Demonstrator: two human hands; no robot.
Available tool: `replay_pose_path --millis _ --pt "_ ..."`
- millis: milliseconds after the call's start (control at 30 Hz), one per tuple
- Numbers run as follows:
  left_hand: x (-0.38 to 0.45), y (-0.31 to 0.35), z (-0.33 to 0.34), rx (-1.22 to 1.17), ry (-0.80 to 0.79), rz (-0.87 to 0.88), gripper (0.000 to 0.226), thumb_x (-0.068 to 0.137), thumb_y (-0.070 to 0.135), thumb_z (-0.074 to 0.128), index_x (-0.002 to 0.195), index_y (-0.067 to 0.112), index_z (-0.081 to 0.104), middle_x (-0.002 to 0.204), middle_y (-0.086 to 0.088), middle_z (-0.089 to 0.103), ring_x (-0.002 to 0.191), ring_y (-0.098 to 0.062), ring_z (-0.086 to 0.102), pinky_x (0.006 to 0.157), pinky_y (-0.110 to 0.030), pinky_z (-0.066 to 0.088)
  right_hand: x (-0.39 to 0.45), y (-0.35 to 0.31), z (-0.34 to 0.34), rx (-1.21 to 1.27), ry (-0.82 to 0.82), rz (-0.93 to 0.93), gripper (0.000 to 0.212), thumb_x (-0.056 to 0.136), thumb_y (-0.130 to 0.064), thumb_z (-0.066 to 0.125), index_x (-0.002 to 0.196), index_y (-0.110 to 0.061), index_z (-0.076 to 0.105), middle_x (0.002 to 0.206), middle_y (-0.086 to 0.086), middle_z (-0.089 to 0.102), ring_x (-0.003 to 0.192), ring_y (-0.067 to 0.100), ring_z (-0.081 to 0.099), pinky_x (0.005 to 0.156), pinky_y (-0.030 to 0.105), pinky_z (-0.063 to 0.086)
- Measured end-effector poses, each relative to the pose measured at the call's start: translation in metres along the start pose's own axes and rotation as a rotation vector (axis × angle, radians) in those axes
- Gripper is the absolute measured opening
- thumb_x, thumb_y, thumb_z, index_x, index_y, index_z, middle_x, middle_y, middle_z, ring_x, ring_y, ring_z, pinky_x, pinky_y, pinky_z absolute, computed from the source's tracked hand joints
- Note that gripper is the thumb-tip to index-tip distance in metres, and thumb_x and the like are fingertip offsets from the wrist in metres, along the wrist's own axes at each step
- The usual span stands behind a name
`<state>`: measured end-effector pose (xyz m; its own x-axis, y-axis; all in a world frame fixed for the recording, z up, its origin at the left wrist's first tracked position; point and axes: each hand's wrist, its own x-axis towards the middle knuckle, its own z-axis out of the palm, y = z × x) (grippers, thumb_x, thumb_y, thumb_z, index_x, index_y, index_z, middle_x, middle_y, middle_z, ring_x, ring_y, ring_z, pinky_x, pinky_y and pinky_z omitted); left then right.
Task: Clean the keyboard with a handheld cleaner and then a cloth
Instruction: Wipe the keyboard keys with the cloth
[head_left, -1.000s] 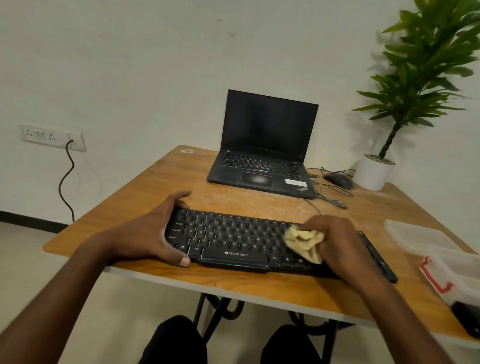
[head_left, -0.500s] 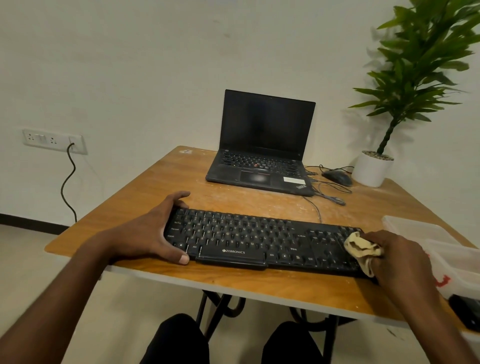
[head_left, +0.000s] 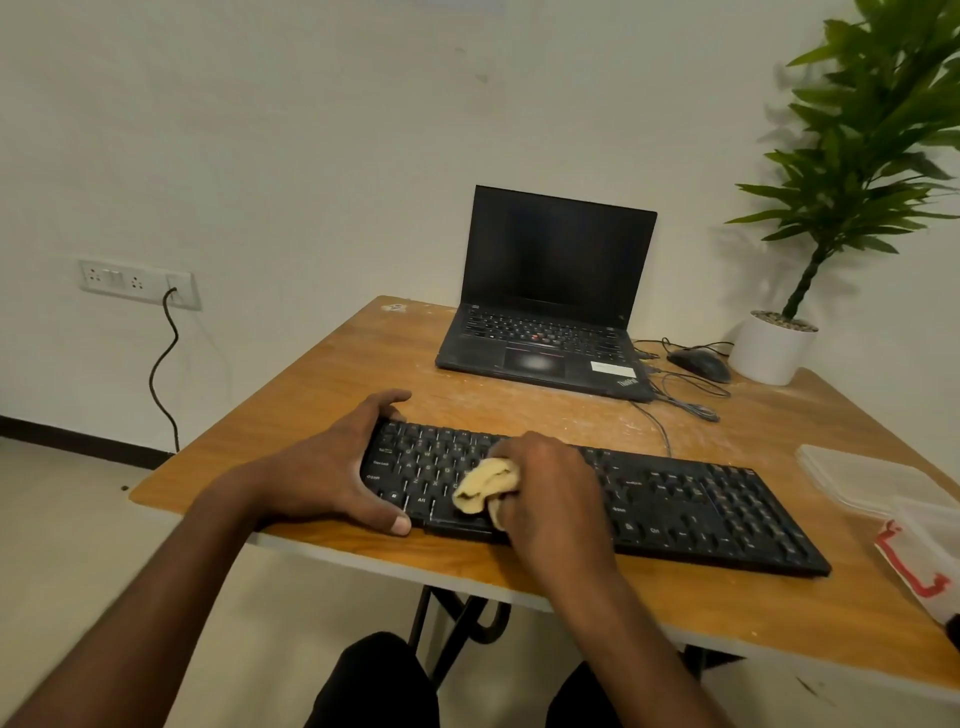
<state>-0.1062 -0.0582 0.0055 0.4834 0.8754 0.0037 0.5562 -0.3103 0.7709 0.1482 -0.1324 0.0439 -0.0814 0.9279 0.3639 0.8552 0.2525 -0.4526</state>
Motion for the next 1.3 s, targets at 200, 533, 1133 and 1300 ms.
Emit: replay_pose_path --millis 200,533,1133,1300 --pt "0.002 -0.003 0.002 0.088 0.046 0.059 0.126 0.068 0.058 0.094 0.156 0.059 0.004 0.147 0.028 0.038 0.125 0.011 0.051 0.101 -0.015 0.045 0.011 -0.064 0.047 0.073 -0.089 -0.230 0.032 0.080 -0.011 0.079 0.109 -0.026 0.073 0.106 -0.005 0.068 0.100 0.014 0.060 0.081 0.033 0.056" --pt "0.000 -0.004 -0.001 0.023 0.011 0.033 0.129 0.062 0.044 0.101 0.150 0.066 0.009 0.143 0.027 0.037 0.123 0.007 0.052 0.093 -0.014 0.052 0.010 0.016 -0.002 0.002 -0.192 -0.164 0.037 0.084 -0.009 0.075 0.115 -0.030 0.071 0.115 -0.015 0.065 0.110 0.003 0.051 0.095 0.019 0.046" --pt "-0.004 0.004 0.001 0.061 -0.003 -0.025 0.125 0.065 0.045 0.100 0.150 0.064 0.010 0.148 0.023 0.035 0.129 -0.002 0.049 0.093 -0.014 0.049 -0.033 0.144 -0.082 0.367 0.303 0.643 0.054 0.070 0.008 0.078 0.119 -0.015 0.072 0.107 0.012 0.071 0.086 0.025 0.058 0.063 0.030 0.039" --pt "-0.003 0.004 0.001 0.057 0.001 -0.011 0.125 0.065 0.045 0.099 0.151 0.063 0.010 0.147 0.023 0.036 0.130 -0.002 0.050 0.095 -0.015 0.050 -0.050 0.096 -0.059 0.002 0.210 0.431 0.064 0.065 0.011 0.080 0.122 -0.017 0.069 0.118 0.009 0.065 0.108 0.026 0.057 0.081 0.035 0.045"
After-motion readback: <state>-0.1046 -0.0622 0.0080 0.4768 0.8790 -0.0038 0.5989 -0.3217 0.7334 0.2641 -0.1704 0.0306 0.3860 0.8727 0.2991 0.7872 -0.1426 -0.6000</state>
